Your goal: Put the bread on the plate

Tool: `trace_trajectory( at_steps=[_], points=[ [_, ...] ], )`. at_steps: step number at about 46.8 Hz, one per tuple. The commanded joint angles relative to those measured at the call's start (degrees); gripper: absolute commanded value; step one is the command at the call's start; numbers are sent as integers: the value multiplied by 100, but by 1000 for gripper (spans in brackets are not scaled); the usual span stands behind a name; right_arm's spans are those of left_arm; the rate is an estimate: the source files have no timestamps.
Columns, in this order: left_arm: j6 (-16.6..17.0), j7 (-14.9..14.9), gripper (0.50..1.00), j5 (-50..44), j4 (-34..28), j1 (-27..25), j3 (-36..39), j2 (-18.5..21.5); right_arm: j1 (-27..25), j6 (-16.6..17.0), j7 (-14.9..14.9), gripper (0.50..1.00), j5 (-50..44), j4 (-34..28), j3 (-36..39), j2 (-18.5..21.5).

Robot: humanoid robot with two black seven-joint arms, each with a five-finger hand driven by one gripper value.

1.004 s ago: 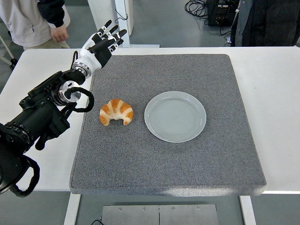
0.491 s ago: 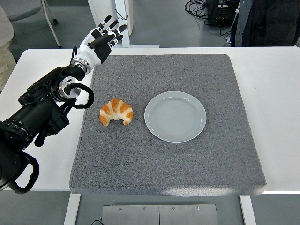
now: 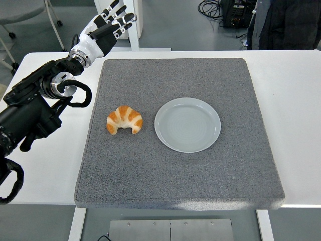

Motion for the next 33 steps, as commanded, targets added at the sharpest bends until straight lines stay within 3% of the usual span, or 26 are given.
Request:
trace_trajectory(
  at_steps=[1, 15, 26, 33],
  points=[
    [18, -1, 998, 22, -322, 20, 25, 184, 1, -2, -7, 1000, -2, 1, 0, 0],
    [598, -1, 996, 57, -1913, 29, 465, 1036, 1, 7, -7, 1000, -2, 1, 0, 0],
    [624, -1, 996, 109, -2959, 20, 922, 1809, 1, -2, -7, 1000, 7, 1, 0, 0],
    [616, -9, 996, 759, -3398, 20, 975, 2205, 10, -2, 2, 1000, -2, 1, 0, 0]
  ],
)
